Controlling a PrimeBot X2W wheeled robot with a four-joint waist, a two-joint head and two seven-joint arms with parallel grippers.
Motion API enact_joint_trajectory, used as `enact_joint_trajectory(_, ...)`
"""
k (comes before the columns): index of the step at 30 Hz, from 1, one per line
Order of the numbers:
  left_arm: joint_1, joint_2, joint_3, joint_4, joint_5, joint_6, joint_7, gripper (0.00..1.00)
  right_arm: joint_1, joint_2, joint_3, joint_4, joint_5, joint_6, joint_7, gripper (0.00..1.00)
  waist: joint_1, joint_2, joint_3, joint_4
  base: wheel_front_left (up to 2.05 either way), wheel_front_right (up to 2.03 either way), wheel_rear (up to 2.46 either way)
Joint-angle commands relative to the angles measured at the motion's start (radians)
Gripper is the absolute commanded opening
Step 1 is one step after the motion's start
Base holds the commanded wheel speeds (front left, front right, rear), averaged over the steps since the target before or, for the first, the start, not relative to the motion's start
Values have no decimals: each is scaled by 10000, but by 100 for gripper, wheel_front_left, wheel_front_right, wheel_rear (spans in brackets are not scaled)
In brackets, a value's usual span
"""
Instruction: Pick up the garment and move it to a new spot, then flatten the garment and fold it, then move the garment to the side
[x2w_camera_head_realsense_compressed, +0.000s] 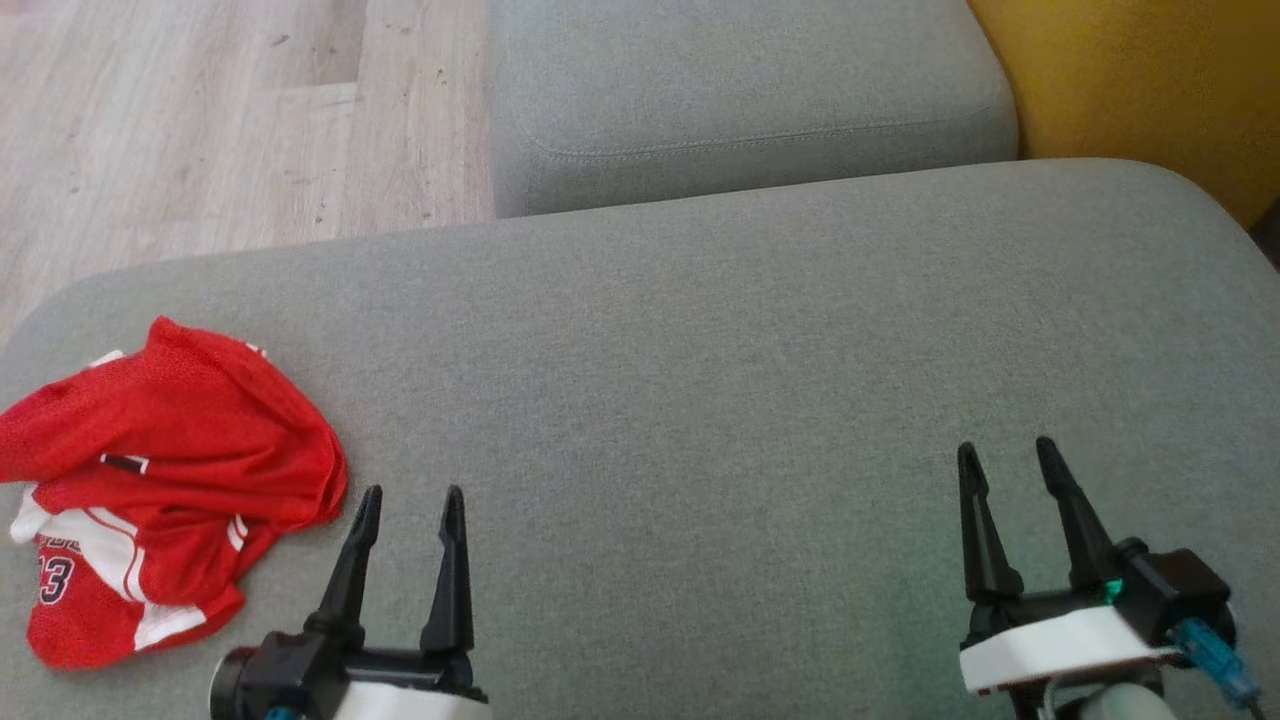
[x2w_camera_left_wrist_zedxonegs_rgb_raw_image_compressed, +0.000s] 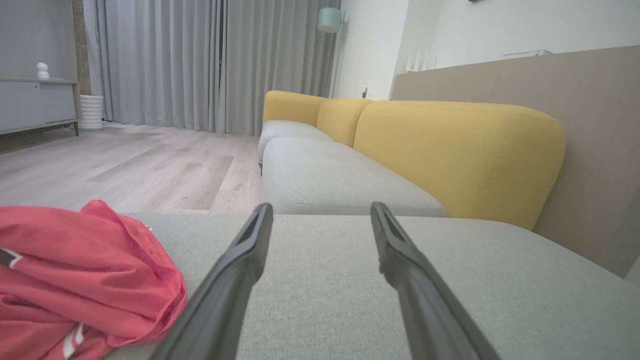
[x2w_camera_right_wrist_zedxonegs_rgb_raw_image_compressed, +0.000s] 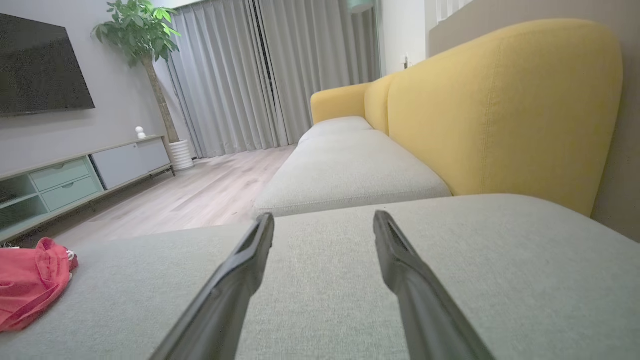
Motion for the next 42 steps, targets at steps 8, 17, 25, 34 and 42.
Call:
enact_joint_trajectory(8,-330,-120,381,596,-630,-540,-122,100,-390,-95,200,112,472,77,-109,100,0,0,-6,-31,0,0,0)
enact_joint_trajectory(17,-421,-122,349,695,-779,-563,-122,100,-372,-95,186,153,627,77,-109,100,0,0,-34,44,0,0,0)
enact_joint_trajectory(25,-379,-123,564,761,-638,-394,-122,100,-313,-95,630,176,779,77,-109,100,0,0,-142,678,0,0,0)
enact_joint_trajectory(34,-181,-123,1196,705,-527,-404,-122,100,-134,-95,1284,222,1036,77,-109,100,0,0,-285,1776,0,0,0)
enact_joint_trajectory(42,-12,-123,1525,648,-492,-478,-122,100,-40,-95,1586,238,1248,77,-109,100,0,0,-412,2669,0,0,0)
